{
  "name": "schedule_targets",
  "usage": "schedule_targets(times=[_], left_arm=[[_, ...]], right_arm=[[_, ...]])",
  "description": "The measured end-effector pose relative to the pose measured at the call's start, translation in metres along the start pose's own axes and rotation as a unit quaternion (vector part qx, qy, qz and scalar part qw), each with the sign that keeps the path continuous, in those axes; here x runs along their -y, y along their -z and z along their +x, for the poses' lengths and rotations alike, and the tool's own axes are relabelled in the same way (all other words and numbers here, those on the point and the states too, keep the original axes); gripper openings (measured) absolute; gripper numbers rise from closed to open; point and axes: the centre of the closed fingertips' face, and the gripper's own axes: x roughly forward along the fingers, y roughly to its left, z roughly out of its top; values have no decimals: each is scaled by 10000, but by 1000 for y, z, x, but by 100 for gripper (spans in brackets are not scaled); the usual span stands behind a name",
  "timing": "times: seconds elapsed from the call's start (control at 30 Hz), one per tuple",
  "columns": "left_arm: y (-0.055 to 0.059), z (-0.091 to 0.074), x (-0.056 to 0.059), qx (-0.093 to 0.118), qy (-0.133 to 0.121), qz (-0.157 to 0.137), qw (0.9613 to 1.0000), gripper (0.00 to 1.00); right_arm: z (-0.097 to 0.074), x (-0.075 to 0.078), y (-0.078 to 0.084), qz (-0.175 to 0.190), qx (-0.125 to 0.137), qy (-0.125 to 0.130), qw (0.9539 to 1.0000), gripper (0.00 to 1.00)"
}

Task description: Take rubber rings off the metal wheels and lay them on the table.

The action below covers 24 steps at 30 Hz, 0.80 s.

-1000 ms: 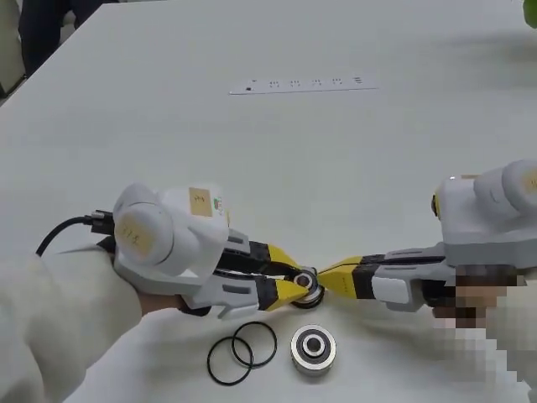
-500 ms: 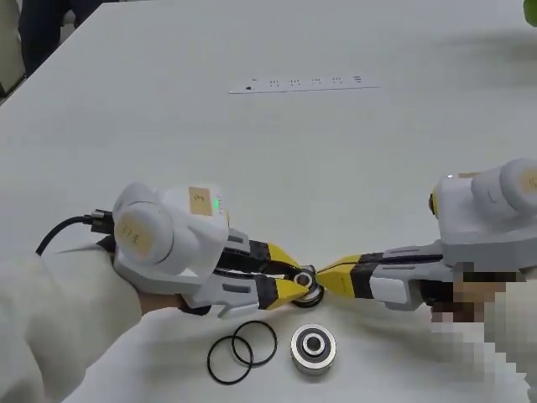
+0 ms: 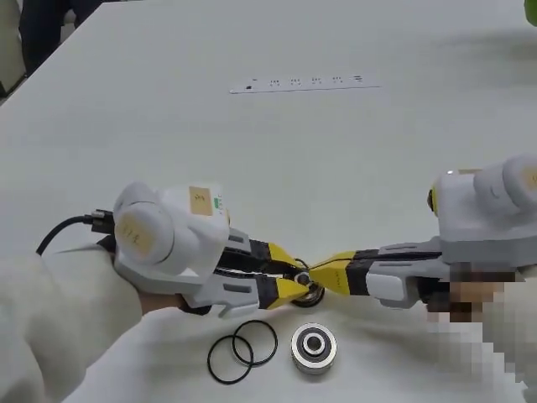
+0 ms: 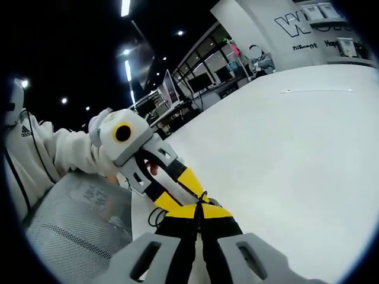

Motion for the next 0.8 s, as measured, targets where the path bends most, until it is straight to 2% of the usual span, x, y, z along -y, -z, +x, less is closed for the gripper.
schedule_targets(times=[0.53,0.63,0.8], left_arm=[[-1,0,0,-47,-80,49,9999,14],[-2,0,1,-174,-118,153,9997,14],[-7,-5,1,-209,-116,227,9995,18]], right_arm=[[-1,9,7,-2,-161,160,9997,0],[-2,9,8,-5,-178,168,9997,0],[-4,8,6,2,-179,170,9997,0]])
